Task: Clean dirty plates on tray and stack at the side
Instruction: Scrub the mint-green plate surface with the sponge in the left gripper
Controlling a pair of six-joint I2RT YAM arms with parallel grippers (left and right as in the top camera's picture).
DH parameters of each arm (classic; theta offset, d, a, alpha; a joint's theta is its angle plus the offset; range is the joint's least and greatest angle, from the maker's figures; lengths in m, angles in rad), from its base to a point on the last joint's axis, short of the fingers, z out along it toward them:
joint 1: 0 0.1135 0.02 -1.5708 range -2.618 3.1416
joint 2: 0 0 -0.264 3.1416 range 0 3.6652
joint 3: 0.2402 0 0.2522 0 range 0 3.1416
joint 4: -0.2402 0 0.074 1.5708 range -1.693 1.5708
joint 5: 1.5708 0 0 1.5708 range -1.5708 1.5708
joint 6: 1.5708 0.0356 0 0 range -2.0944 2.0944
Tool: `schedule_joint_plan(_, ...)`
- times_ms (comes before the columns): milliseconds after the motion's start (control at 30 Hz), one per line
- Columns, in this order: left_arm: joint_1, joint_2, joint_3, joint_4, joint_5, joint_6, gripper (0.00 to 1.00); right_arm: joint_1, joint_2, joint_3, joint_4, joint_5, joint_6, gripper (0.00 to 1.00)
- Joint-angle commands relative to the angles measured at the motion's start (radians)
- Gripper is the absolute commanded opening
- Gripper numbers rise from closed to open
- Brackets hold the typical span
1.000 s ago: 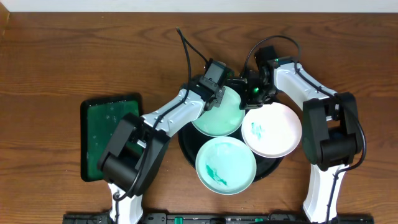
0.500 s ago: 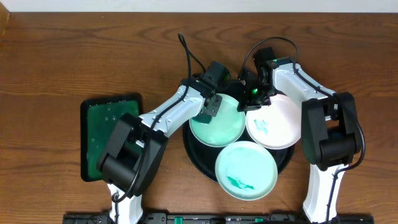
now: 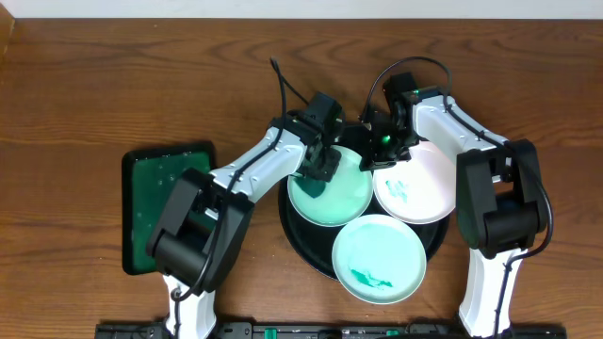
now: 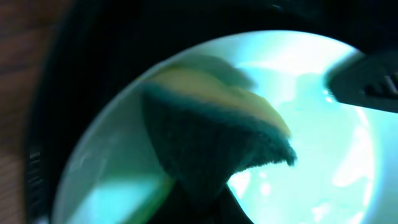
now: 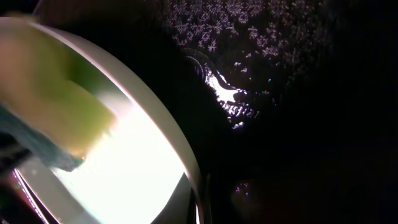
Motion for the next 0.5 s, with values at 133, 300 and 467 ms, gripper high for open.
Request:
schedule_joint_plan(133,-0.024,0.143,-0.05,-0.012,0.367,0.018,0.07,-0.012,0.024,-0.007,0.005,0.037,0.023,0.01)
schedule_joint_plan(300,-0.024,0.145,-0.05,0.034,0.541,0.048,0.07,-0.012,0.024,-0.007,0.005,0.037,0.023,0.01)
schedule_joint_plan(467,-0.024,0.145,-0.05,0.072,0.648,0.048,0.07,-0.012,0.024,-0.007,0.006,0.037,0.023,0.01)
